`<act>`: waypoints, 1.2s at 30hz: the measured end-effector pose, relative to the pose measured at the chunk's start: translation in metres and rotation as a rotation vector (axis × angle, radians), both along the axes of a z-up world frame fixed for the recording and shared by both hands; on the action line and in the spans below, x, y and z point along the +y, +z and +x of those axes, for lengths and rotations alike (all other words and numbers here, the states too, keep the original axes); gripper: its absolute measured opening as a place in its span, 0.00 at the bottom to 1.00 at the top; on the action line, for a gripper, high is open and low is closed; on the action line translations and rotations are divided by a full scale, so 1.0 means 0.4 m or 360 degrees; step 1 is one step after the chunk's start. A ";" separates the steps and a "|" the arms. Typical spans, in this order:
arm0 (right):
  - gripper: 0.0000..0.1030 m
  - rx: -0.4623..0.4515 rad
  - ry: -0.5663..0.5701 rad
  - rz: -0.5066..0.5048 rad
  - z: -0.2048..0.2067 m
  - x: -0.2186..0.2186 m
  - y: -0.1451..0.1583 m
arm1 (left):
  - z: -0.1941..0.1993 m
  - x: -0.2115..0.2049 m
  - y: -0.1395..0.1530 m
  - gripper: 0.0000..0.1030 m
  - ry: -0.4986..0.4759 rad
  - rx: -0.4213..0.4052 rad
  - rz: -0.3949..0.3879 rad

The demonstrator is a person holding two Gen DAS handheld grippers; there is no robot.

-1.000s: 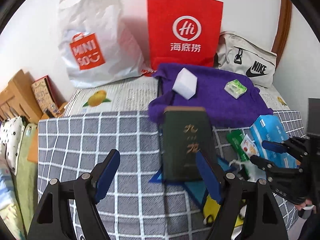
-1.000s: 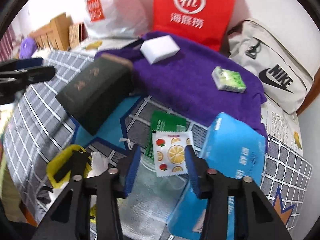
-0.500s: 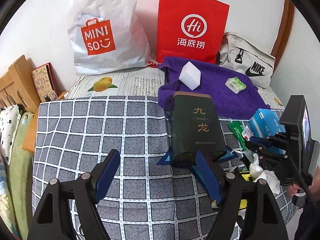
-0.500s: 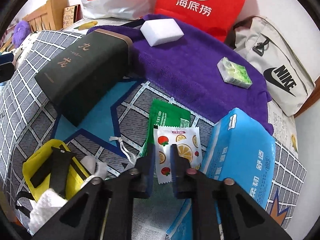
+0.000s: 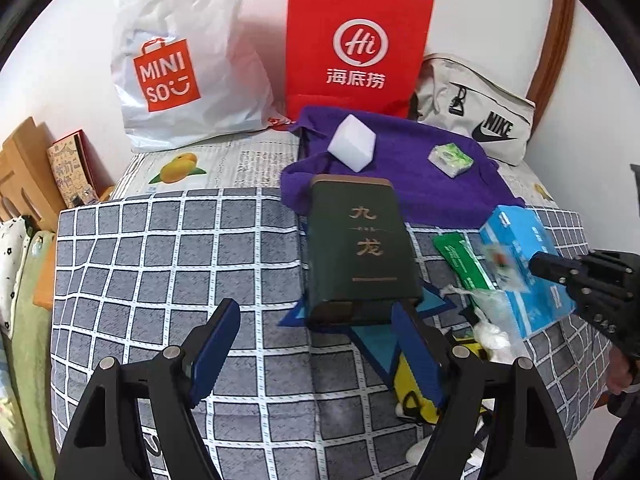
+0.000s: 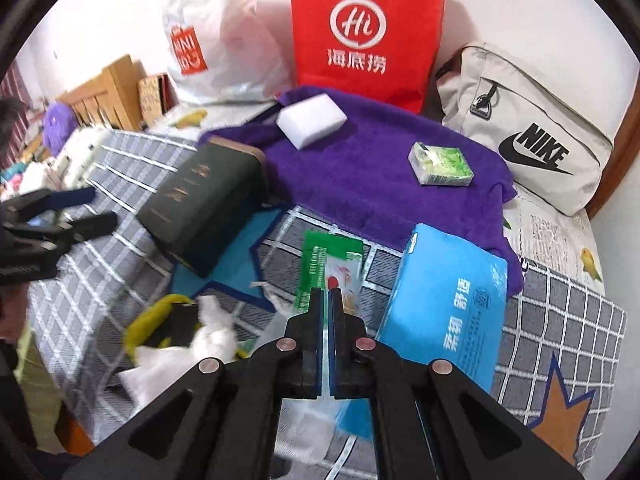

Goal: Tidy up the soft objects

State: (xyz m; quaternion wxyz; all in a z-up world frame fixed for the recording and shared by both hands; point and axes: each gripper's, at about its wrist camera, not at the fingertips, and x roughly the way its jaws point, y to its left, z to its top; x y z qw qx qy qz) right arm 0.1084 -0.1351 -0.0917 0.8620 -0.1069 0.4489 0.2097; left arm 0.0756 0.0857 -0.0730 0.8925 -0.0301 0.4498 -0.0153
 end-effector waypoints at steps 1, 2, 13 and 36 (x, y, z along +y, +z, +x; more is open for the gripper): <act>0.02 0.0001 0.0000 0.0025 -0.010 -0.005 0.009 | -0.005 -0.005 0.002 0.75 -0.0003 -0.0001 0.0005; 0.02 0.0015 0.0006 0.0055 -0.021 -0.009 0.017 | -0.012 -0.008 0.003 0.75 -0.0007 -0.0005 0.0004; 0.23 0.0067 0.0049 -0.0007 -0.028 0.011 -0.045 | -0.040 -0.013 -0.001 0.75 -0.0010 0.0002 -0.0009; 0.00 0.0000 0.0051 -0.0210 0.021 0.048 -0.075 | 0.004 0.018 -0.046 0.75 0.0008 0.0059 -0.0060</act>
